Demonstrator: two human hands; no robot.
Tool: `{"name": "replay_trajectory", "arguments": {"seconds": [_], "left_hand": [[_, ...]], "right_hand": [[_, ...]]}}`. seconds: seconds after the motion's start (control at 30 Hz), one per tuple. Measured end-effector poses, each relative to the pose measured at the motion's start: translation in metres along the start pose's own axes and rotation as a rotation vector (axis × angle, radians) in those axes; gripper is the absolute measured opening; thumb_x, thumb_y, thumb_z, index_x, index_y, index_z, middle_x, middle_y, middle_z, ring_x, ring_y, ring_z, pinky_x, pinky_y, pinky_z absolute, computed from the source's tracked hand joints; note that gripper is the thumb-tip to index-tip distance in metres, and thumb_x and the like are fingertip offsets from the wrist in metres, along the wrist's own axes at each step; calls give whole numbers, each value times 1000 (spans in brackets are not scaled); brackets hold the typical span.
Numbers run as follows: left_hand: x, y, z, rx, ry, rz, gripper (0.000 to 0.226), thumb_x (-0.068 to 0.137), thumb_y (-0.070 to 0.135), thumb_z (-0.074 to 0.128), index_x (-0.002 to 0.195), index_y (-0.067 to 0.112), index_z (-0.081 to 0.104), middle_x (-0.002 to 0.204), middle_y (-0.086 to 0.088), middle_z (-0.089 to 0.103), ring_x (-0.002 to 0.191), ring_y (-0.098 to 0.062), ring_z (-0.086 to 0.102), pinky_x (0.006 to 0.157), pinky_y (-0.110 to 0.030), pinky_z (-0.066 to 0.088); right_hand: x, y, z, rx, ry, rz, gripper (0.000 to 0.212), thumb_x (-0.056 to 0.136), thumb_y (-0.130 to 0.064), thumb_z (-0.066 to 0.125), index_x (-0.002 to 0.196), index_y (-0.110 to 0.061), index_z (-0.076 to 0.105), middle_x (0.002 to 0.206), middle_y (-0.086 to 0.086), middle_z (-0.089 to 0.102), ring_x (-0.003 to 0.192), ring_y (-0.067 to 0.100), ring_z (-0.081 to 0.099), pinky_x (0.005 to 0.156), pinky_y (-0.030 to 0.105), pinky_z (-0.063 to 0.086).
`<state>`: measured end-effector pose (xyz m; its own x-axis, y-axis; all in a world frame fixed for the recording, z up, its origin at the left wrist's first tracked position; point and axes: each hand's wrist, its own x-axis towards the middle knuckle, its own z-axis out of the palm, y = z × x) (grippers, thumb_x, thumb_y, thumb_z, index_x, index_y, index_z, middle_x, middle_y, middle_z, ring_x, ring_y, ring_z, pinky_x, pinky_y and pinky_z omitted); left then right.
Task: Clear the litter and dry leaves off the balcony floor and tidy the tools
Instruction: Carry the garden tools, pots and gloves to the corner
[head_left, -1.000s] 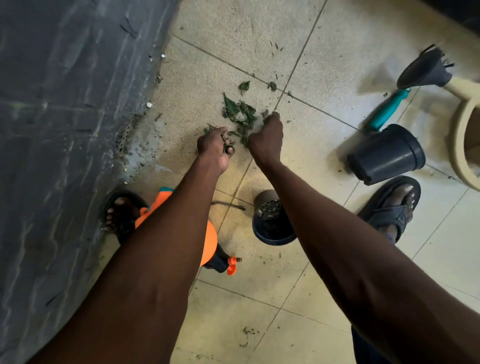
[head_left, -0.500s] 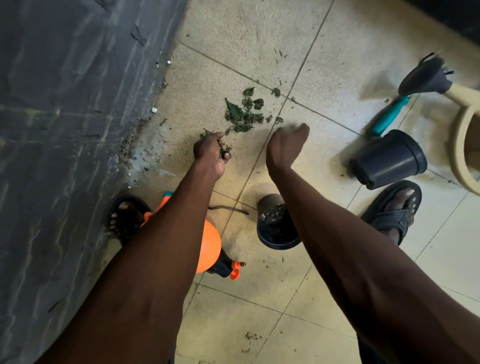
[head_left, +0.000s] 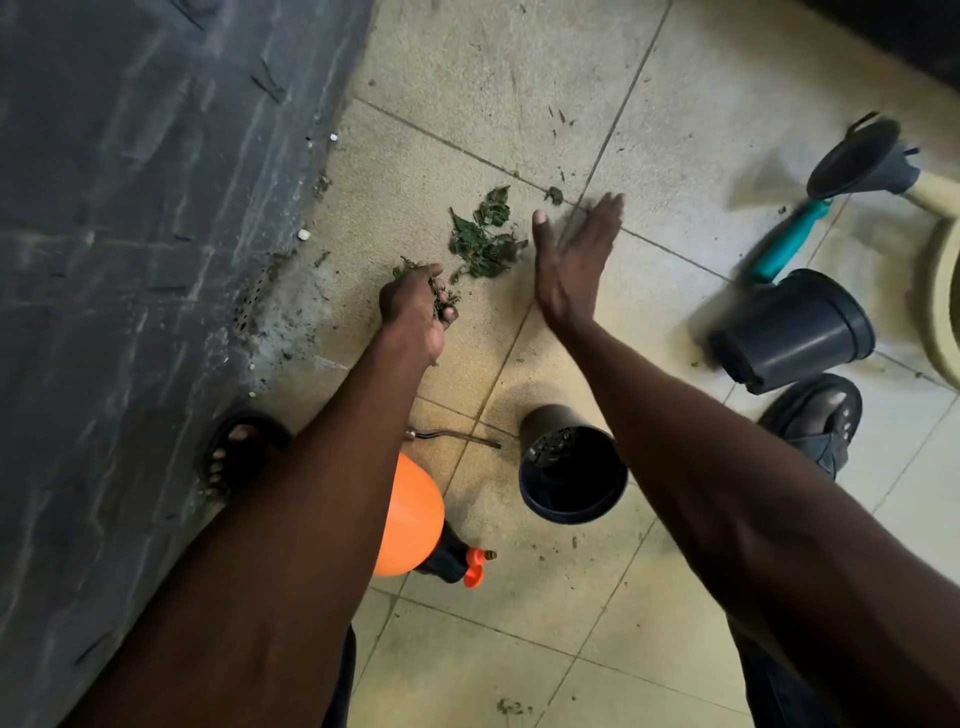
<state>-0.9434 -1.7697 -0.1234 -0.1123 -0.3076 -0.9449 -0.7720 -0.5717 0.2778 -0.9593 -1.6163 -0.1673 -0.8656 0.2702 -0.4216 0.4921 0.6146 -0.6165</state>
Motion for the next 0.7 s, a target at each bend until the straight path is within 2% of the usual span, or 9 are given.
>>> {"name": "replay_trajectory", "arguments": {"seconds": [0.07, 0.13, 0.33, 0.43, 0.57, 0.7], "left_hand": [[3, 0, 0, -14, 1, 3, 7, 94, 7, 58, 99, 8, 63, 73, -2, 47, 61, -13, 41, 46, -23, 31], [8, 0, -2, -33, 6, 0, 6, 93, 6, 58, 96, 8, 63, 69, -1, 46, 58, -12, 40, 45, -23, 31], [18, -6, -5, -91, 21, 7, 12, 90, 6, 60, 80, 11, 58, 64, 0, 44, 52, -11, 40, 43, -23, 30], [18, -12, -8, -109, 23, -3, 17, 92, 7, 57, 76, 11, 58, 62, 1, 43, 51, -10, 39, 45, -22, 30], [20, -21, -10, -121, 41, -25, 7, 93, 9, 58, 86, 11, 58, 66, 0, 45, 54, -10, 40, 44, -22, 32], [15, -28, -10, -112, 47, -34, 8, 92, 8, 58, 85, 11, 58, 67, 0, 44, 55, -11, 40, 44, -23, 31]], "right_hand": [[19, -2, -1, -28, -30, -33, 97, 92, -69, 33, 154, -9, -10, 162, 9, -16, 149, 23, -14, 122, 47, -4], [30, -9, 6, -98, -96, -157, 96, 93, -67, 39, 155, -8, -6, 162, 11, -12, 150, 25, -11, 122, 47, -3], [34, -20, 29, -439, -380, -651, 91, 90, -72, 37, 156, -16, 9, 163, 16, -3, 150, 32, -5, 120, 48, -6], [29, -14, 33, -647, -483, -892, 83, 90, -75, 27, 156, -26, 14, 162, 17, 2, 150, 35, 0, 119, 59, -1], [27, -6, 26, -802, -529, -1093, 59, 98, -56, 29, 151, -29, 29, 161, 18, 14, 148, 37, 11, 114, 68, 6], [23, -2, 15, -782, -591, -1105, 50, 99, -27, 28, 146, -15, 41, 156, 19, 28, 146, 39, 21, 115, 64, 16]]}}
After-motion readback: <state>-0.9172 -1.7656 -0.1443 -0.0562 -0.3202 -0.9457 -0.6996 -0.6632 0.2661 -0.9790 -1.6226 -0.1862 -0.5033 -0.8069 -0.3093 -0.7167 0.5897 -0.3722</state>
